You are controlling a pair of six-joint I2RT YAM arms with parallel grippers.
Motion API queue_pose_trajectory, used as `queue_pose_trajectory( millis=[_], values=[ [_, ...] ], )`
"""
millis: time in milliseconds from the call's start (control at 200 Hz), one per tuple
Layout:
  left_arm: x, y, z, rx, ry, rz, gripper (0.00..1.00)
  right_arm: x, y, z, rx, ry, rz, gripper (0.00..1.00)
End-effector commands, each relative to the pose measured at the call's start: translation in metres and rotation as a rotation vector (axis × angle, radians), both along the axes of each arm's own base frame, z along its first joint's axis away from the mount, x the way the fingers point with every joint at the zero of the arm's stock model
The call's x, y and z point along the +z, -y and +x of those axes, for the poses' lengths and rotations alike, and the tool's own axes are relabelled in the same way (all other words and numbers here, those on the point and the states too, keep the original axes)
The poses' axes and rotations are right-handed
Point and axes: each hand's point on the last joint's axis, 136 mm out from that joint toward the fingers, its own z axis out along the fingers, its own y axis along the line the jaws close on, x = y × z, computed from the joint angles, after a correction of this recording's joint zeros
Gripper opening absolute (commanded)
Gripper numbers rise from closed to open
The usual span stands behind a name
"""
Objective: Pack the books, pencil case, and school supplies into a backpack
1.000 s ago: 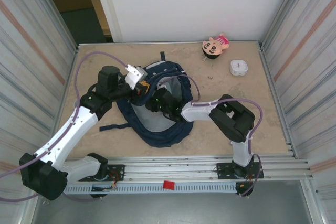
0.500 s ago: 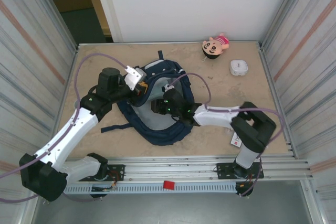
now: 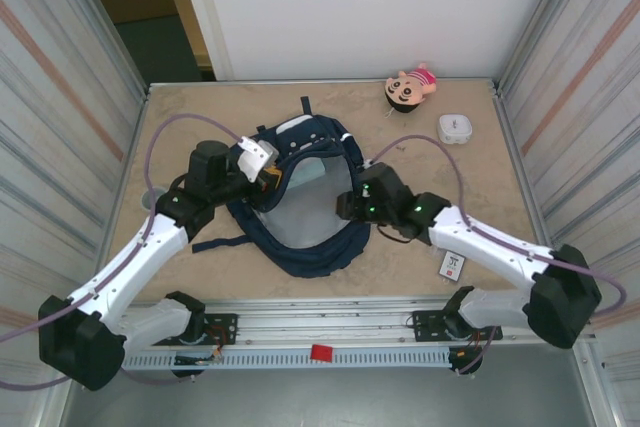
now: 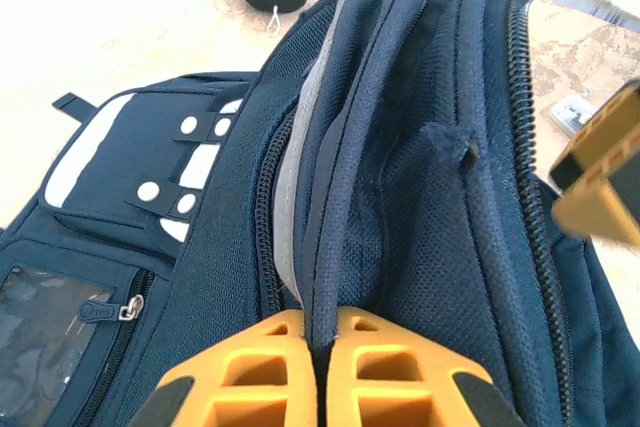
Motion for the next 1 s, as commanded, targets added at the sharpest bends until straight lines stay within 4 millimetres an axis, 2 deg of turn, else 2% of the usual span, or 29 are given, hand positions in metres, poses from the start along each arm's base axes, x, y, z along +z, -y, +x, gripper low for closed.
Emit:
queue_pose_trajectory(
  millis=[0, 45, 55, 231, 316, 411, 521, 621, 762, 997],
  values=[
    [0.023, 0.0, 0.004, 0.013, 0.079, -0.055, 0.0, -0.023, 0.075, -0.016, -0.119, -0.171, -0.128, 0.51],
    [0.022, 0.0, 0.004, 0.013, 0.079, -0.056, 0.0, -0.025, 0.097, -0.014, -0.172, -0.212, -0.133, 0.51],
    [0.023, 0.0, 0.004, 0.011, 0.08, -0.057, 0.0, -0.026, 0.107, -0.012, -0.2, -0.23, -0.13, 0.51],
    [0.021, -0.001, 0.002, 0.015, 0.076, -0.059, 0.0, -0.044, 0.191, -0.011, -0.433, -0.403, -0.135, 0.56],
    [0.02, -0.001, 0.002, 0.017, 0.077, -0.063, 0.0, -0.057, 0.215, -0.015, -0.494, -0.478, -0.154, 0.58],
    [0.022, -0.001, 0.002, 0.016, 0.084, -0.063, 0.0, -0.073, 0.232, -0.021, -0.529, -0.559, -0.191, 0.64],
    [0.023, -0.002, 0.001, 0.016, 0.09, -0.06, 0.0, -0.09, 0.241, -0.036, -0.576, -0.67, -0.202, 0.65],
    [0.024, -0.003, 0.0, 0.02, 0.093, -0.059, 0.0, -0.1, 0.238, -0.052, -0.581, -0.753, -0.227, 0.61],
    [0.02, -0.004, 0.0, 0.027, 0.09, -0.058, 0.0, -0.111, 0.226, -0.052, -0.561, -0.804, -0.213, 0.62],
    [0.012, -0.006, 0.0, 0.03, 0.088, -0.038, 0.0, -0.119, 0.204, -0.034, -0.507, -0.786, -0.225, 0.55]
  ],
)
